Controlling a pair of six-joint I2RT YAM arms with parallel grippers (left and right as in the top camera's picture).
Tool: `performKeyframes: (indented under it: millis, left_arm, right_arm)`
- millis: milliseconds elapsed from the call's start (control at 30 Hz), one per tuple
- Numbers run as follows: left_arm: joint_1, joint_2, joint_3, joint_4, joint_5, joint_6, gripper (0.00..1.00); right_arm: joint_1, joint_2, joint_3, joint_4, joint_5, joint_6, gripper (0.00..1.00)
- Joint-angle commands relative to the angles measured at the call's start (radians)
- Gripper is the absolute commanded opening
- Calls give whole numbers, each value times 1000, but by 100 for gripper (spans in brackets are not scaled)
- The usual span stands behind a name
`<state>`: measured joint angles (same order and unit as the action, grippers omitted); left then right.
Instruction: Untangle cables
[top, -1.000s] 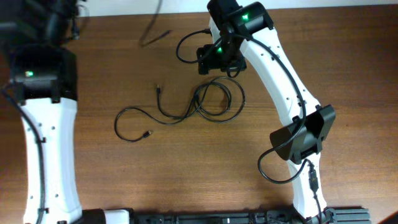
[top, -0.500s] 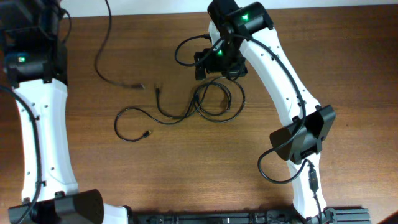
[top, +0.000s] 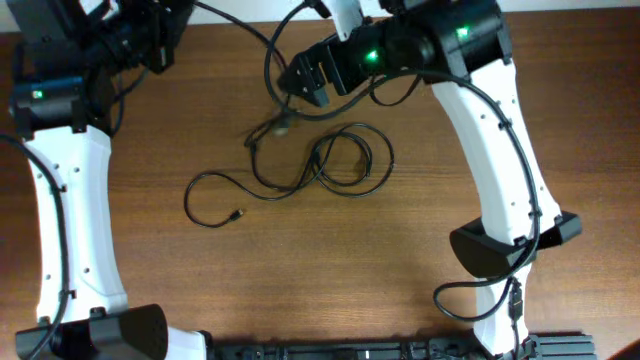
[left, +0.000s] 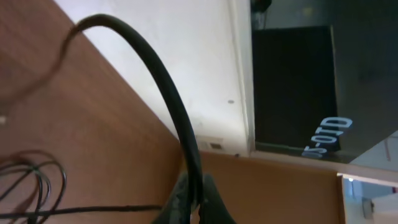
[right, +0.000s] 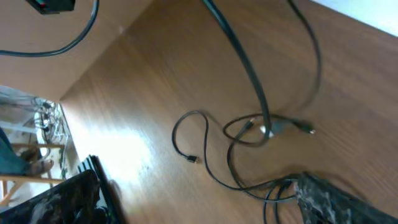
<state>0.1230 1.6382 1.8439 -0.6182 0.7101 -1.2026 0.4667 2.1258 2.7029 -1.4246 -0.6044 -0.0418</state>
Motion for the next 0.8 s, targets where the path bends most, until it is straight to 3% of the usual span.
performKeyframes:
  millis: [0, 167, 267, 400, 500, 633, 767]
  left_arm:
    - [-57, -11, 10, -10, 35, -17, 0]
    - [-101, -11, 10, -12, 154, -37, 0]
    - [-101, -11, 10, -12, 203, -55, 0]
    - [-101, -11, 10, -13, 209, -54, 0]
    - [-101, -11, 10, -47, 89, -39, 0]
    - [-101, -11, 10, -89, 135, -41, 0]
    - [-101, -11, 10, -72, 193, -70, 0]
  right_arm:
    - [51, 8, 1, 19, -11, -86, 99]
    - [90, 8, -7, 42, 278, -85, 94]
    - [82, 8, -13, 34, 296, -85, 86]
    - [82, 8, -13, 34, 325, -84, 86]
    - [83, 7, -1, 35, 314, -55, 86]
    - [82, 8, -2, 37, 365, -56, 85]
    - [83, 8, -23, 26, 400, -55, 65]
